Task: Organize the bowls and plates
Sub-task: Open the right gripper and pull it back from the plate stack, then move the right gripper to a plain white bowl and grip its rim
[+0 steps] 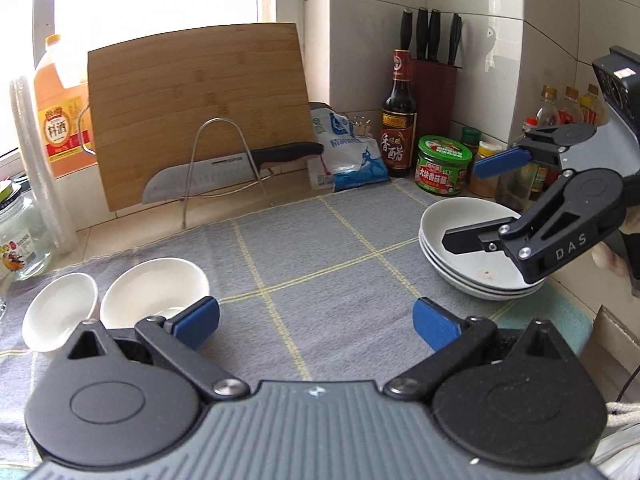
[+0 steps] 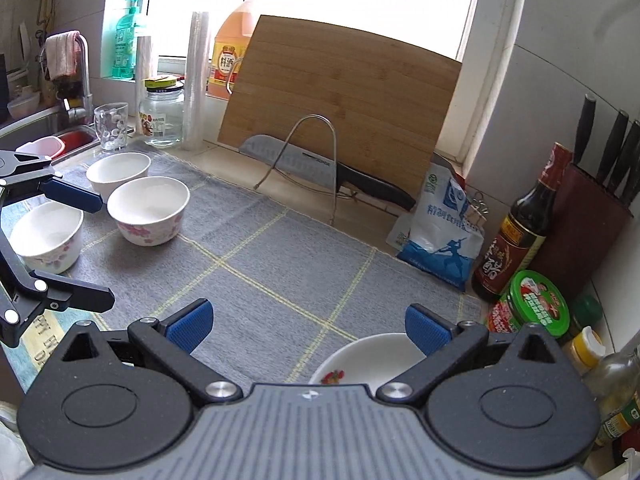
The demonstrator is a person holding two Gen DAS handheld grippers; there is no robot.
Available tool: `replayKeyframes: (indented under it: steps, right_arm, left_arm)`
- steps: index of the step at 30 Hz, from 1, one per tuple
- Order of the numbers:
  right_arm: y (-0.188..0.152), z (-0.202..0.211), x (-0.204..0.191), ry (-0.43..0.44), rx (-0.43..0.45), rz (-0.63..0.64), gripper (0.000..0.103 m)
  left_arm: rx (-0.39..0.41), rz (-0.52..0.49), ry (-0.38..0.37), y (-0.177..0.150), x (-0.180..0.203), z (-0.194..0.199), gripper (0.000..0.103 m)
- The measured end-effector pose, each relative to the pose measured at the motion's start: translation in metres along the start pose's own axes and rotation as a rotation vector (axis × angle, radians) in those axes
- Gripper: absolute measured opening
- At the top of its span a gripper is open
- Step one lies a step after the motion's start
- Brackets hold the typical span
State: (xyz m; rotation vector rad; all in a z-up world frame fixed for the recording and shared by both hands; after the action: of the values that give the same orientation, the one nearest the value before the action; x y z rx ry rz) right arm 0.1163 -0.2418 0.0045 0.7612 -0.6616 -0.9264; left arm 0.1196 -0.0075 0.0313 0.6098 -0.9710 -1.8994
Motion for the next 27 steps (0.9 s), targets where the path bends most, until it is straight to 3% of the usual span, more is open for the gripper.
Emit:
replayKeyframes:
  steps: [7,15,27]
  right_arm:
    - [0.021,-0.019,-0.078,0.065,-0.014,-0.013,0.103]
    - [0.036,-0.048,-0.154,0.175,-0.037,-0.029,0.103]
    - [0.048,-0.098,-0.218,0.348,-0.077,-0.010,0.103]
  left_arm:
    - [-0.010,-0.009,0.037,-0.035,-0.060,0.044,0.102]
    - [-0.085,0.015,0.075,-0.086,-0.113,0.066,0.102]
    - [-0.109,-0.001,0.057,-0.118,-0.135,0.056,0.102]
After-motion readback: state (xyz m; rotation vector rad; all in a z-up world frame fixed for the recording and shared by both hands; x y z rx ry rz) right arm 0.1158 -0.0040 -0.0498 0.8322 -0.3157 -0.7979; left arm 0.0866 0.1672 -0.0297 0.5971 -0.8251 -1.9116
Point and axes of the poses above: each gripper's, at about its wrist camera, not at the fingertips, and z roughly against the way its jaws point, x to its right, y to its top, the point moved 2 cm from there along -z, roughly the way its jaws point, and after that the axes turned 3 degrees about x, right-handed, at the moved point
